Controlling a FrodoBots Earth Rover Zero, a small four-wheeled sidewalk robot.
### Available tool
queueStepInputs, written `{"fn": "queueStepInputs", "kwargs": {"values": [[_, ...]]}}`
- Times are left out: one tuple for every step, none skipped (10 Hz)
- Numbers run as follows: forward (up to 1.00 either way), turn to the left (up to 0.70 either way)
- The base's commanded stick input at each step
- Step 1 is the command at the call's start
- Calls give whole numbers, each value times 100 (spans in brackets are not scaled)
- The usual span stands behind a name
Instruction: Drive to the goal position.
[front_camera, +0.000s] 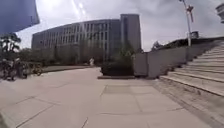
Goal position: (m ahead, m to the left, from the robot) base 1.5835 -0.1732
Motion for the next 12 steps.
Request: {"fn": "queueStepInputs", "kwargs": {"values": [[100, 40], [100, 40], [100, 40], [100, 40], [100, 0], [100, 0], [100, 0], [100, 0], [100, 0], [100, 0], [100, 0], [100, 0]]}}
